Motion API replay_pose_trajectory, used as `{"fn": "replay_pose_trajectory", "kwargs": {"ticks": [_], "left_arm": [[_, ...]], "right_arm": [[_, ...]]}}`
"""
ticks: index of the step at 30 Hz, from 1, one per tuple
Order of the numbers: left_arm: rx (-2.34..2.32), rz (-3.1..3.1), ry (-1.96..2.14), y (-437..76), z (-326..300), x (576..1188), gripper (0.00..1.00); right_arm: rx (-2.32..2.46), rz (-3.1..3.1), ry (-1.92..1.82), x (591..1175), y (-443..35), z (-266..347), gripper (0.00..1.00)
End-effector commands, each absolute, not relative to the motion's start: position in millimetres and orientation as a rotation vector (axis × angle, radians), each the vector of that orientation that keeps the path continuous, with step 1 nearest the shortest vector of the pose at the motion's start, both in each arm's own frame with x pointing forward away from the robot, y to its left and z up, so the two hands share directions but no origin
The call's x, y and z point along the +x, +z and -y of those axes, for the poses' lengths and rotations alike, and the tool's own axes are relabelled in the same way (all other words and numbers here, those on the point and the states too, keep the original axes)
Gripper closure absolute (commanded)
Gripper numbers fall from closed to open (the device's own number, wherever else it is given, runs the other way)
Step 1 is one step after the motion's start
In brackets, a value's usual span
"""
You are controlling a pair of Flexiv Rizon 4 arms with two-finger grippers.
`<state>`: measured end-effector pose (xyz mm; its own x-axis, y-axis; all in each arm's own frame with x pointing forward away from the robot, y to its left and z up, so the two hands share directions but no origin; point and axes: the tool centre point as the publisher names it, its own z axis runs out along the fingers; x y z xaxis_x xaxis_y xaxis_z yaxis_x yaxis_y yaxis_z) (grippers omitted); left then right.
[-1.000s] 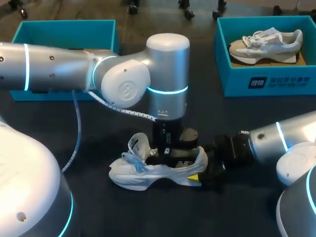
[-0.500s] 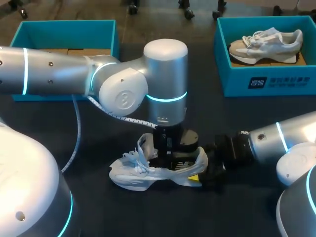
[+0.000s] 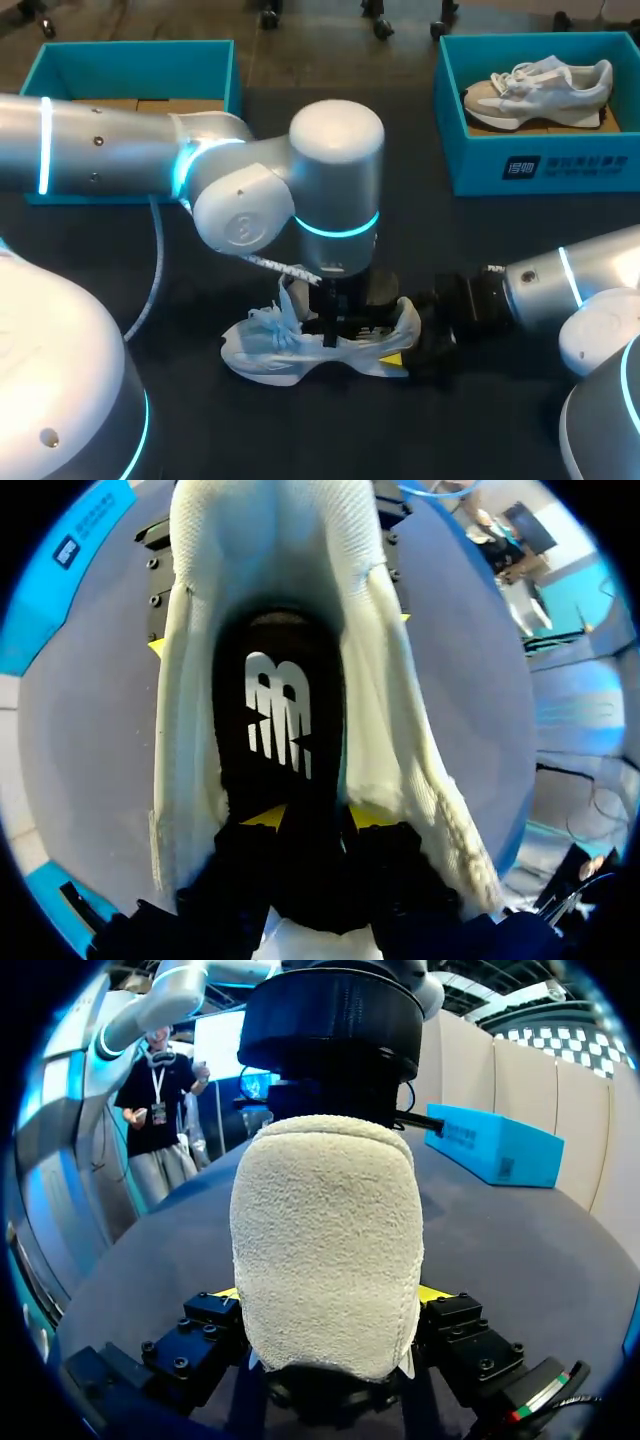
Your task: Take the shoe out of the shoebox, open the shoe tongue, remove and reinsert the insole, then place the shoe into the shoebox
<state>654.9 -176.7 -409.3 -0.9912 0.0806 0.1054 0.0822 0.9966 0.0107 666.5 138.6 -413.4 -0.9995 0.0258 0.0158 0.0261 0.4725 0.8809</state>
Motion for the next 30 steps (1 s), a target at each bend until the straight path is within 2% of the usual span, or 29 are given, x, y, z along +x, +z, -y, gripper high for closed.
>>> {"fn": "replay_pose_trajectory", "kwargs": {"ticks": [1,3,6,13,17,30], "left_arm": [[-0.082,3.082,-0.090,-425,181,663,0.73],[-0.066,3.092,-0.110,-428,183,667,0.80],[-0.039,3.123,-0.139,-430,183,673,1.00],[0.037,3.179,-0.137,-422,181,686,1.00],[-0.003,3.010,0.019,-411,179,687,1.00],[-0.108,2.853,0.241,-373,186,668,1.00]], "right_arm": [[-0.048,2.700,-1.606,665,-410,-140,1.00],[-0.048,2.700,-1.606,665,-410,-140,1.00],[-0.048,2.700,-1.606,665,-410,-140,1.00],[-0.048,2.700,-1.606,665,-410,-140,1.00],[-0.048,2.700,-1.606,665,-410,-140,1.00],[-0.048,2.700,-1.606,665,-410,-140,1.00]]}}
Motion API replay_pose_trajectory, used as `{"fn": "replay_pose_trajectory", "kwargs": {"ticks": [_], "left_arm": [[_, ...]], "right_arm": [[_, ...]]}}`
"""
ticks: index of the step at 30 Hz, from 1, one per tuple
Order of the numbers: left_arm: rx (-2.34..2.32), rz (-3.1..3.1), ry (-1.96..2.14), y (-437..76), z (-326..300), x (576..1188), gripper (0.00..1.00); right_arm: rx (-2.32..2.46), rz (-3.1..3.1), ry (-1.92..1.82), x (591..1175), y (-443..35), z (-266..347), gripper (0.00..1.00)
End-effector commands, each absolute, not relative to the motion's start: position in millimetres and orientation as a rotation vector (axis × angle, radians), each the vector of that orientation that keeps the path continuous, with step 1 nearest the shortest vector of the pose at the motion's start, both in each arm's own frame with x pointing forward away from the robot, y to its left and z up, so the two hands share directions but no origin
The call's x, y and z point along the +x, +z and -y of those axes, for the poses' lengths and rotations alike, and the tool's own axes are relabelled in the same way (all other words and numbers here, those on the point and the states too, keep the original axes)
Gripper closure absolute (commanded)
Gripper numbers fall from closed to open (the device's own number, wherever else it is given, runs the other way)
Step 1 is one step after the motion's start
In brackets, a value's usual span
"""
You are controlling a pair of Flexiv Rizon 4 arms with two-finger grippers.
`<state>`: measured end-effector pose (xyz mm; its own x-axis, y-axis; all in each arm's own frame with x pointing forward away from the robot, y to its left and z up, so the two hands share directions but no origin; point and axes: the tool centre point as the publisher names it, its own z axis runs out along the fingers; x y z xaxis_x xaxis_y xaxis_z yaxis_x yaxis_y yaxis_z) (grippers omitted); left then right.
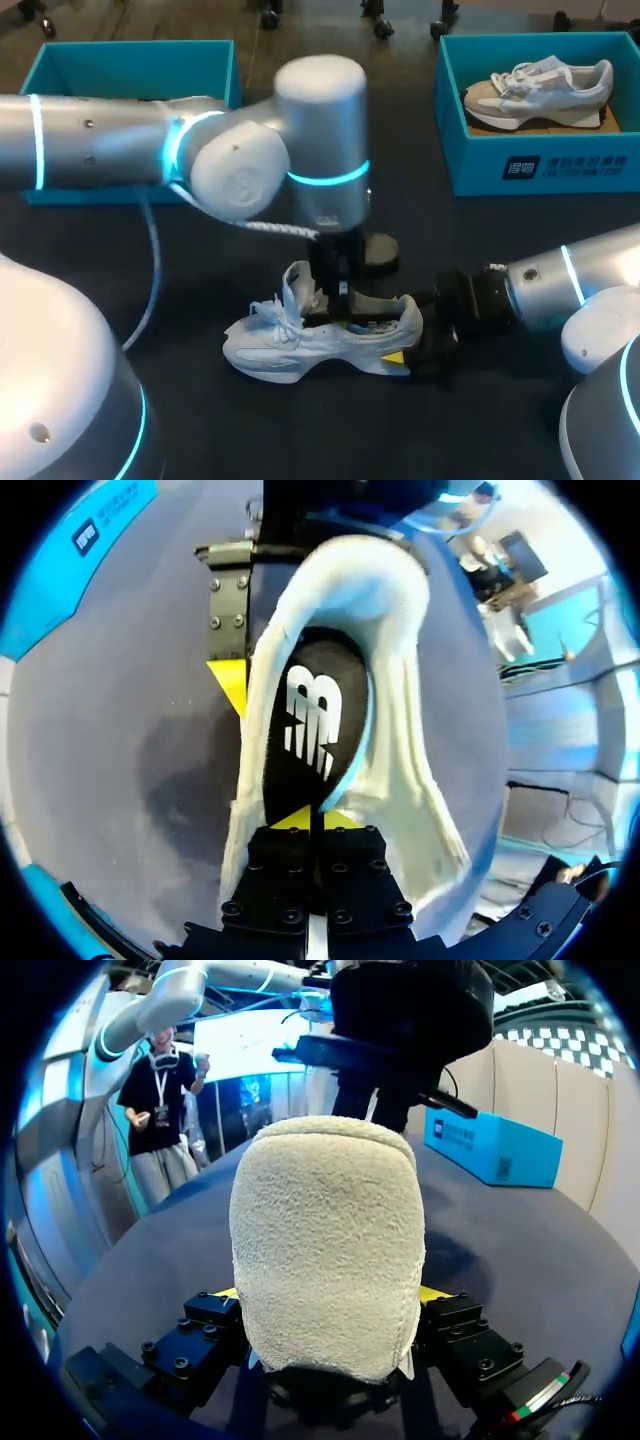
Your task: Take the shoe out of the shoebox, open the shoe tongue, remove and reinsert the insole, then place the shoe into the shoebox
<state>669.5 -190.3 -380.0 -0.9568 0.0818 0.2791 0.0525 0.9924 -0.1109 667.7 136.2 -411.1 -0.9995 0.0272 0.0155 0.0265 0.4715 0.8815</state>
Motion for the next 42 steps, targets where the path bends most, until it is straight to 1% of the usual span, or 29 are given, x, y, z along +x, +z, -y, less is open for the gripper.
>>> {"fn": "replay_pose_trajectory", "kwargs": {"ticks": [1,8,13,22,42], "left_arm": [[-0.116,2.866,0.243,-370,187,666,1.00],[-0.127,2.890,0.277,-370,179,658,1.00],[-0.142,2.877,0.340,-356,172,658,1.00],[-0.115,2.893,0.384,-352,170,658,1.00],[0.051,2.919,0.535,-339,169,667,1.00]], "right_arm": [[0.048,-2.699,1.606,665,-410,-140,1.00],[0.048,-2.699,1.606,665,-410,-140,1.00],[0.048,-2.699,1.606,665,-410,-140,1.00],[0.048,-2.699,1.606,665,-410,-140,1.00],[0.048,-2.699,1.606,665,-410,-140,1.00]]}}
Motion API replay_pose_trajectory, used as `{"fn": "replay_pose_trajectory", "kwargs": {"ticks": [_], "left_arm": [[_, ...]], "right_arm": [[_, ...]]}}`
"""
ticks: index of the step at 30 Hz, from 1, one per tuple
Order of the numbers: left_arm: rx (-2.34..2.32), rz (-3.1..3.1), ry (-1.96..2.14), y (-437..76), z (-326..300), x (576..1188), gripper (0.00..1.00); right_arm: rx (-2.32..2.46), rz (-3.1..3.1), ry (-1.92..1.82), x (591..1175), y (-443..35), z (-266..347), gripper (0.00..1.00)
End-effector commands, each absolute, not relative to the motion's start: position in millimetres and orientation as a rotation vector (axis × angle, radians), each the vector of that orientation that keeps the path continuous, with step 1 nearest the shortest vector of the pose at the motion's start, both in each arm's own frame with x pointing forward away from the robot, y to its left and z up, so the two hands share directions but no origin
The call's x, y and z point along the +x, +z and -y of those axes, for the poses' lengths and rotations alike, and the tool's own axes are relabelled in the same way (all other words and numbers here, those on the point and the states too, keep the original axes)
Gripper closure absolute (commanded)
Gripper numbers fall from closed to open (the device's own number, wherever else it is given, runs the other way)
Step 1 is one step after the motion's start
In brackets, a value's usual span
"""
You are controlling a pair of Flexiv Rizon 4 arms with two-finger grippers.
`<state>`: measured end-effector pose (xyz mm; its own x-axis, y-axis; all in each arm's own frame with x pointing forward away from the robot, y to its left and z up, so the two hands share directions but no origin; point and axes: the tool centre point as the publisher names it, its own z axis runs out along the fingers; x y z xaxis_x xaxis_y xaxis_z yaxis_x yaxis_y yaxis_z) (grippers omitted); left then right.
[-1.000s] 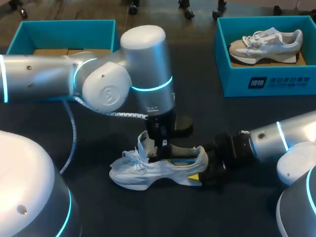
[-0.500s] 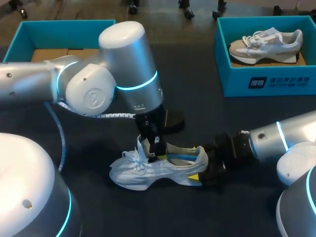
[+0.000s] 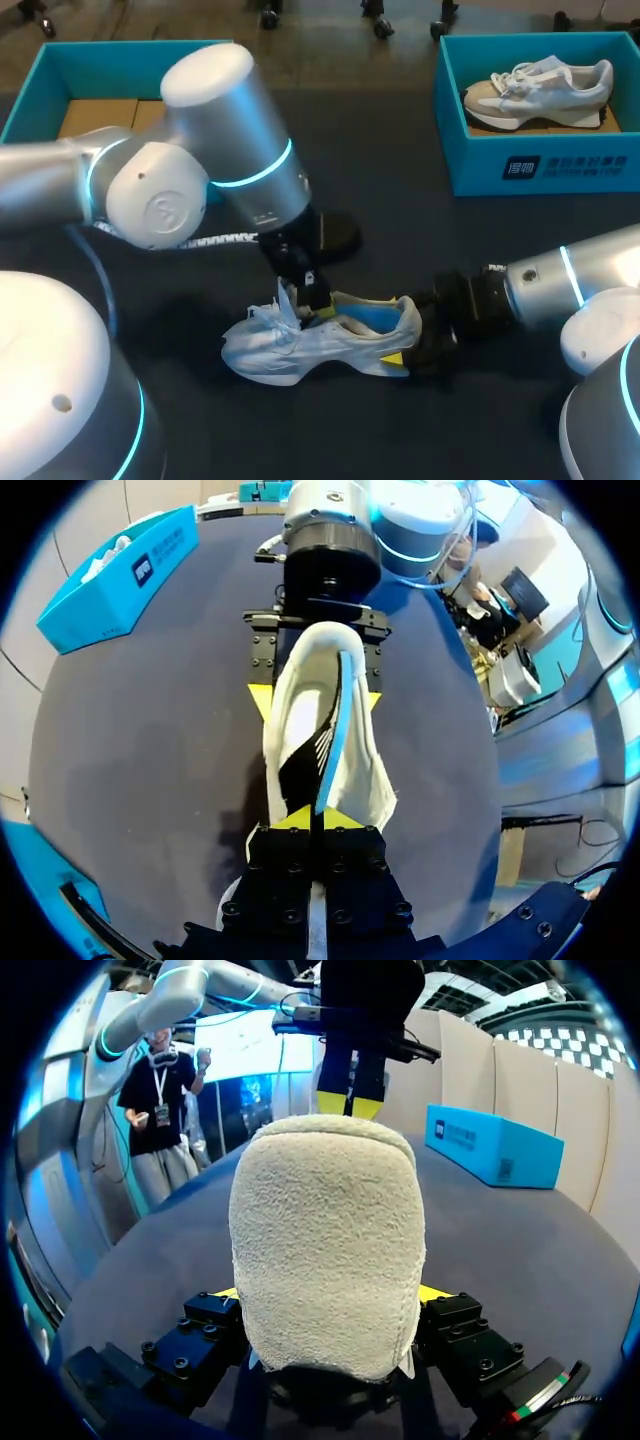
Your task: Take the shoe out of the shoebox, open the shoe tongue, remove and reinsert the insole, then place the shoe into the shoebox
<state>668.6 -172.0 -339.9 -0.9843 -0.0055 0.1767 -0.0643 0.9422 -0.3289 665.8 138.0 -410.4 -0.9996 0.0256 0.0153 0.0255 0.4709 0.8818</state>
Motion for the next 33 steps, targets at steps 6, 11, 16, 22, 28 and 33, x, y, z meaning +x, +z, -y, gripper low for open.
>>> {"fn": "replay_pose_trajectory", "kwargs": {"ticks": [6,11,16,22,28,33], "left_arm": [[0.061,2.973,0.552,-333,172,662,1.00],[0.100,2.978,0.592,-332,167,660,1.00],[0.145,2.964,0.632,-332,163,666,1.00],[0.146,3.005,0.679,-325,168,666,1.00],[0.140,3.066,0.648,-324,182,662,1.00],[0.145,3.122,0.603,-324,193,662,1.00]], "right_arm": [[0.048,-2.699,1.606,665,-410,-140,1.00],[0.048,-2.699,1.606,665,-410,-140,1.00],[0.048,-2.699,1.606,665,-410,-140,1.00],[0.048,-2.699,1.606,665,-410,-140,1.00],[0.048,-2.699,1.606,665,-410,-140,1.00],[0.048,-2.699,1.606,665,-410,-140,1.00]]}}
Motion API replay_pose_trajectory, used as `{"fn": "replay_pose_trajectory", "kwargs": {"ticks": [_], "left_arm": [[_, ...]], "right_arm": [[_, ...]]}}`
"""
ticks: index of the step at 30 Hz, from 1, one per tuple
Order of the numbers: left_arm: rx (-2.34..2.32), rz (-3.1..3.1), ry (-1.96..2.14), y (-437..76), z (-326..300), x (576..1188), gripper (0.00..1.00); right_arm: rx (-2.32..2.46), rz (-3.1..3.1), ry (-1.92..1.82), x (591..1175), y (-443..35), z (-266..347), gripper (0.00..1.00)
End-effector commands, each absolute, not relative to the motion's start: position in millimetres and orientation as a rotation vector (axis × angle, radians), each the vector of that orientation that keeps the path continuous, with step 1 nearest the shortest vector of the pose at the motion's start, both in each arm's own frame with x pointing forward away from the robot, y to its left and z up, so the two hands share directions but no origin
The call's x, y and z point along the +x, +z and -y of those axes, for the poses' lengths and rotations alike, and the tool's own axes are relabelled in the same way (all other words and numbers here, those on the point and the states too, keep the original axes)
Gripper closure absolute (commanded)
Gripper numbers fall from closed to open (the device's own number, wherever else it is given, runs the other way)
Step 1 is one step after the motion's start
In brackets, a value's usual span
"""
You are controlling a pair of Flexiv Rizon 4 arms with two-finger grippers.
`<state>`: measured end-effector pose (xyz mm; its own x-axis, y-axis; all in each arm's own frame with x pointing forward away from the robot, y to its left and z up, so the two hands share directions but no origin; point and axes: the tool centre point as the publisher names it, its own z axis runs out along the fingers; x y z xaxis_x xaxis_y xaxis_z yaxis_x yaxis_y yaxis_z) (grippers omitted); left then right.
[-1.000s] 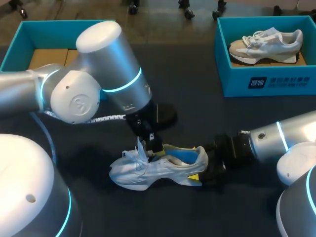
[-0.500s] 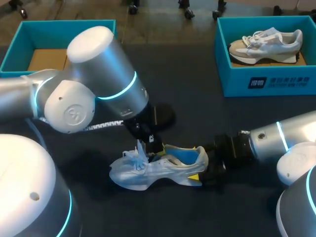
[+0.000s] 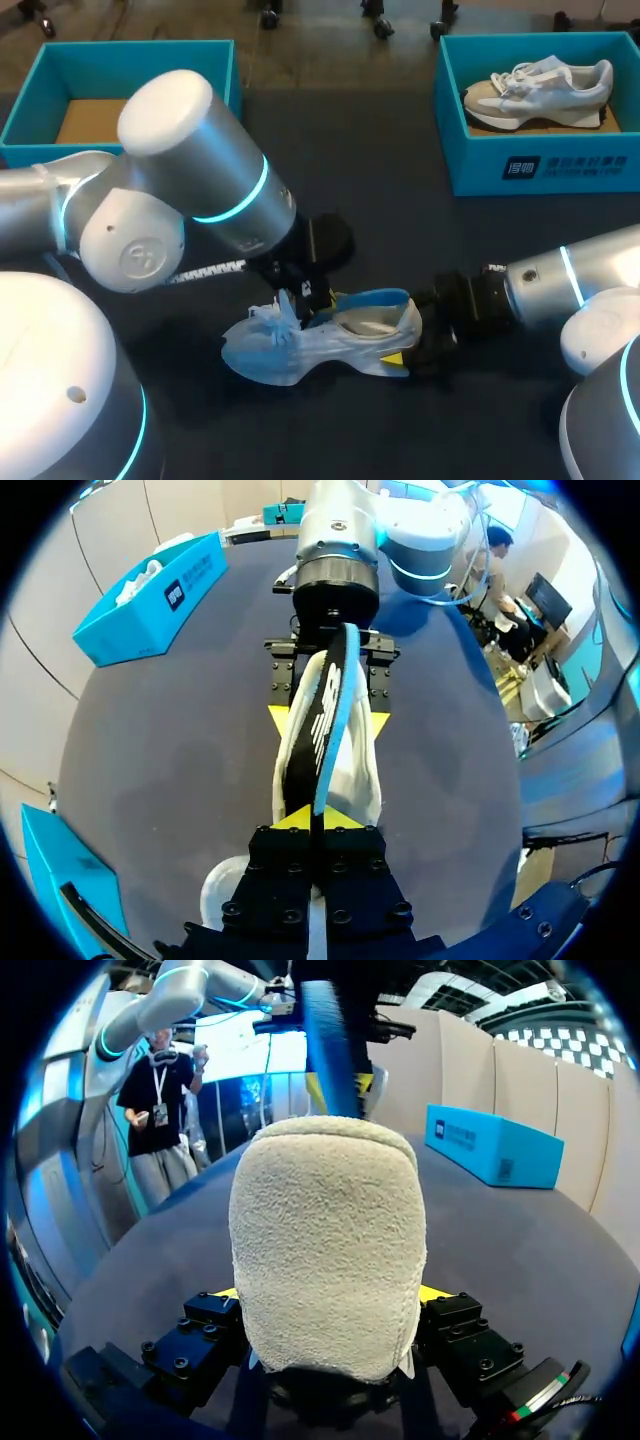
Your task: Take the shoe out of the shoebox, open the shoe tongue, remove and reinsert the insole, then place the shoe into the shoebox
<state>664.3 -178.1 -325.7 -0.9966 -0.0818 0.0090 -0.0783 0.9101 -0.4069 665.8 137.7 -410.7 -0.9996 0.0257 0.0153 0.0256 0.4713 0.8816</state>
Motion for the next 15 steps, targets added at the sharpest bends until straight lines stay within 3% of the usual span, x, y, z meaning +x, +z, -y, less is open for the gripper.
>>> {"fn": "replay_pose_trajectory", "kwargs": {"ticks": [1,12,13,15], "left_arm": [[-0.146,-3.031,-0.584,-323,195,662,1.00],[-0.146,-2.971,-0.469,-319,220,663,1.00],[-0.132,-2.971,-0.464,-318,222,661,0.95],[-0.115,-2.969,-0.460,-315,225,657,0.69]], "right_arm": [[0.048,-2.699,1.606,665,-410,-140,1.00],[0.048,-2.699,1.606,665,-410,-140,1.00],[0.048,-2.699,1.606,665,-410,-140,1.00],[0.048,-2.699,1.606,665,-410,-140,1.00]]}}
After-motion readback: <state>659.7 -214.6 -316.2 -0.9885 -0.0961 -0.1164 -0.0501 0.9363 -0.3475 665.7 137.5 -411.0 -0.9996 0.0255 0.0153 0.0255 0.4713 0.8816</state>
